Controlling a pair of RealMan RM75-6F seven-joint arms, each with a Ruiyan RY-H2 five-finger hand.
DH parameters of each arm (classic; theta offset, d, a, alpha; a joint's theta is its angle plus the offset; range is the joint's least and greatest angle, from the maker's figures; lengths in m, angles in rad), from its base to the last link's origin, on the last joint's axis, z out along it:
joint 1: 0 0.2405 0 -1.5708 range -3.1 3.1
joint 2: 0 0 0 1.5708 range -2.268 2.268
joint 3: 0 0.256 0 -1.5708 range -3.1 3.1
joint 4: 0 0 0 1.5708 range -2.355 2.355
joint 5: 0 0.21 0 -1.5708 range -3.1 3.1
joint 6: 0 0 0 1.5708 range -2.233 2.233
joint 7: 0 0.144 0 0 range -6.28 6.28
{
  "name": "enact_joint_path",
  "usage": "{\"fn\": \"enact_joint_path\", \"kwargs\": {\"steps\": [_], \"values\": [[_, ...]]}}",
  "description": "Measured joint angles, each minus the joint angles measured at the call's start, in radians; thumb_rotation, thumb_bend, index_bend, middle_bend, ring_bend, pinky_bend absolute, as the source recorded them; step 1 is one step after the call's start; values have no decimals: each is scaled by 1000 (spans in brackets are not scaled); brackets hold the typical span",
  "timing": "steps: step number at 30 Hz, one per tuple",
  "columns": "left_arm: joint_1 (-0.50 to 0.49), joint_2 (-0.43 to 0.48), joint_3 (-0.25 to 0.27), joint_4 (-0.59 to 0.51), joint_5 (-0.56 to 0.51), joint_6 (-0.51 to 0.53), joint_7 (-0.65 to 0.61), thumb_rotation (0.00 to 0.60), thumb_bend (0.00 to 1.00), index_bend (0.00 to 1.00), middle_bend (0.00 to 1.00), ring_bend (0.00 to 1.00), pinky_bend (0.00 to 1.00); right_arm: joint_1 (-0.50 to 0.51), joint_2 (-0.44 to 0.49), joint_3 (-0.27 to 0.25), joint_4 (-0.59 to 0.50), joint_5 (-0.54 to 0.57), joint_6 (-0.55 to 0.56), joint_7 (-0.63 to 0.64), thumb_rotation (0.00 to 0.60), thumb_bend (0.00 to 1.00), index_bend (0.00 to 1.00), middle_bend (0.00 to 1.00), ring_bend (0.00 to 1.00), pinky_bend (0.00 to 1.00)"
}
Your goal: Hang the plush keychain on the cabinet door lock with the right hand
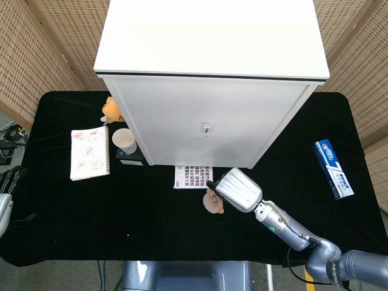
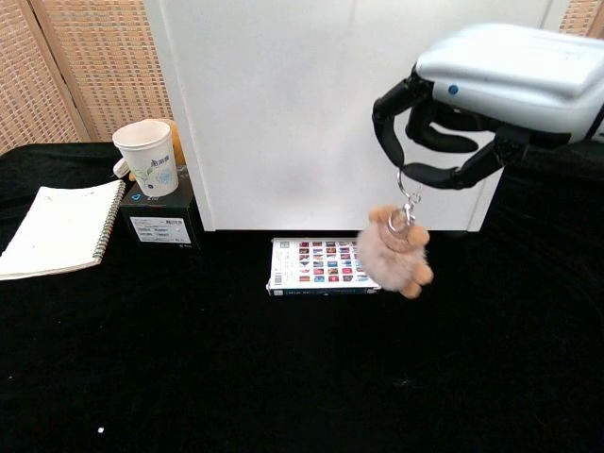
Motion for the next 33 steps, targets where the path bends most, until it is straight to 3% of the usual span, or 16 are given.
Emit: {"fn": "enact_joint_path", "kwargs": {"steps": [4, 8, 14, 33], "values": [[-1, -2, -1, 1, -5, -2, 5, 600, 0, 0, 0, 0, 0, 9, 30, 25, 34, -70, 63, -4, 600, 661, 738, 959, 914, 1000], [-6, -7, -5, 2, -17, -11, 16, 600, 0, 0, 0, 0, 0, 27, 80, 93, 38, -102, 110, -47, 600, 662, 743, 959, 914, 1000], [-9, -10, -7, 3, -27, -17, 21, 600, 0, 0, 0, 0, 0, 51, 146, 158, 28, -88, 107, -80, 600, 662, 747, 959, 914, 1000], [-5, -3, -9, 1, -23, -5, 6, 600, 0, 0, 0, 0, 0, 119, 146, 224, 23, -18, 3, -189, 600, 660, 749, 959, 914, 1000]]}}
